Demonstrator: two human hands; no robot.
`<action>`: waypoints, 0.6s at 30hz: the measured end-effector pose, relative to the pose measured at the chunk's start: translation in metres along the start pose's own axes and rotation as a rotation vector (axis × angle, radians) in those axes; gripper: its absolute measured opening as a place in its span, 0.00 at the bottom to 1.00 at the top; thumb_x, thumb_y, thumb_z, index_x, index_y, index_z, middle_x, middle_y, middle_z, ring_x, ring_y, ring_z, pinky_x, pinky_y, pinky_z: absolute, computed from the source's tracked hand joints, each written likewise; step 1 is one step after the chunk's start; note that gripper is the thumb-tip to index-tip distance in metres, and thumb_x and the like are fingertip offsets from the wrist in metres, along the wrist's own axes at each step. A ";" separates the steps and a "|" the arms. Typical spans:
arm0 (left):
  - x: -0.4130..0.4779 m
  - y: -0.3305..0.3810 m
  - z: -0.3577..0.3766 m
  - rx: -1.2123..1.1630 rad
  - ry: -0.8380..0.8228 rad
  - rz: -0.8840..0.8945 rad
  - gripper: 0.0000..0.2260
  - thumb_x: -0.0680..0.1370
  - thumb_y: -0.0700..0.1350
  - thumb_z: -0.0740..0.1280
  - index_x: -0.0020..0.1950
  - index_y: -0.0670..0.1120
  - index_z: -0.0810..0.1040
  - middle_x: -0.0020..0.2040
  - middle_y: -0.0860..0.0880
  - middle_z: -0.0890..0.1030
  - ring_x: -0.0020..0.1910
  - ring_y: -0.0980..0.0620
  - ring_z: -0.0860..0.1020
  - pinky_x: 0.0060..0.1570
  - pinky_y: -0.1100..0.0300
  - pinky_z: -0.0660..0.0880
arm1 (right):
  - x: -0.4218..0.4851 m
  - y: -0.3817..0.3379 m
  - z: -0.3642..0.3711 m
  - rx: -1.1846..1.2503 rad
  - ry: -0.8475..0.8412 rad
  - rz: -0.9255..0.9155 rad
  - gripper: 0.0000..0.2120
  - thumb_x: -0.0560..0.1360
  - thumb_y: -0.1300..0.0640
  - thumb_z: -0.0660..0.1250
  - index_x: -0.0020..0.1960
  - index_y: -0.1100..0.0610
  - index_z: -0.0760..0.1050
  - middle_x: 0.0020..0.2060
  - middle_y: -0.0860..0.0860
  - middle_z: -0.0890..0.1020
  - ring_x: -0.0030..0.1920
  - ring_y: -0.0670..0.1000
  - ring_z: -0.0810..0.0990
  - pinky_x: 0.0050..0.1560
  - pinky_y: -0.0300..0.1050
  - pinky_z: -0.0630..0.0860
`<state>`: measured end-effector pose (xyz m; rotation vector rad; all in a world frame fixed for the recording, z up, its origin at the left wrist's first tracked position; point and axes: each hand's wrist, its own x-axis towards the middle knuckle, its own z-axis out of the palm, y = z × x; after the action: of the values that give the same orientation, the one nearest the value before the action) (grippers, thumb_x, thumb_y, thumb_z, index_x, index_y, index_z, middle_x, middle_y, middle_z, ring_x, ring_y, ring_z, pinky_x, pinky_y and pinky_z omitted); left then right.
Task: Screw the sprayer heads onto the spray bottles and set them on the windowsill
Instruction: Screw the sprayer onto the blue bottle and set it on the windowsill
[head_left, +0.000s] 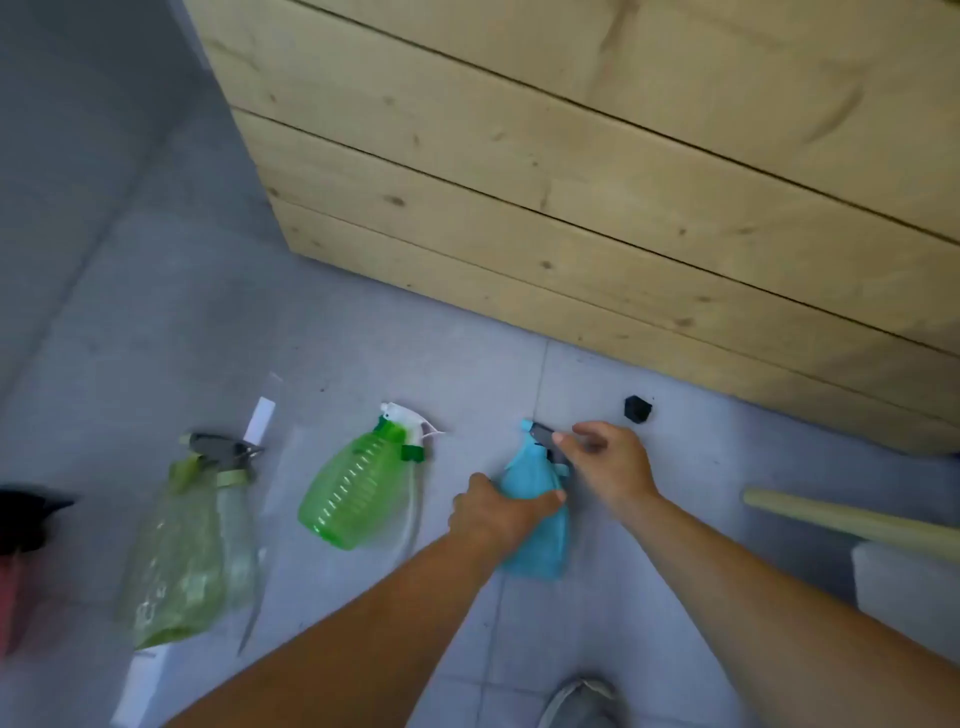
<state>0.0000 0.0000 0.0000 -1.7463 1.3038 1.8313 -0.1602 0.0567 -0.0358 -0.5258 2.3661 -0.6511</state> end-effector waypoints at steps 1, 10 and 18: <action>0.003 -0.002 0.001 -0.053 -0.006 -0.004 0.51 0.47 0.70 0.74 0.65 0.47 0.74 0.63 0.46 0.80 0.61 0.43 0.81 0.60 0.45 0.81 | 0.000 0.001 0.000 0.007 -0.010 -0.024 0.22 0.68 0.45 0.76 0.55 0.59 0.83 0.50 0.55 0.84 0.51 0.53 0.83 0.53 0.44 0.78; -0.004 -0.019 -0.003 -0.303 -0.043 -0.040 0.29 0.68 0.59 0.80 0.61 0.45 0.76 0.58 0.45 0.83 0.53 0.45 0.84 0.49 0.51 0.83 | 0.000 -0.005 0.007 -0.116 -0.108 -0.014 0.17 0.65 0.49 0.79 0.44 0.59 0.79 0.34 0.50 0.80 0.36 0.50 0.78 0.37 0.43 0.73; -0.059 -0.020 -0.024 -0.542 -0.104 0.056 0.24 0.73 0.57 0.77 0.62 0.51 0.72 0.55 0.49 0.82 0.49 0.47 0.84 0.53 0.43 0.83 | -0.010 -0.057 -0.030 0.094 -0.336 0.026 0.07 0.72 0.56 0.74 0.42 0.61 0.81 0.34 0.53 0.80 0.37 0.51 0.80 0.41 0.46 0.79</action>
<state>0.0432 0.0147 0.0488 -1.8333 0.8723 2.4374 -0.1612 0.0256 0.0211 -0.5177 2.0150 -0.6075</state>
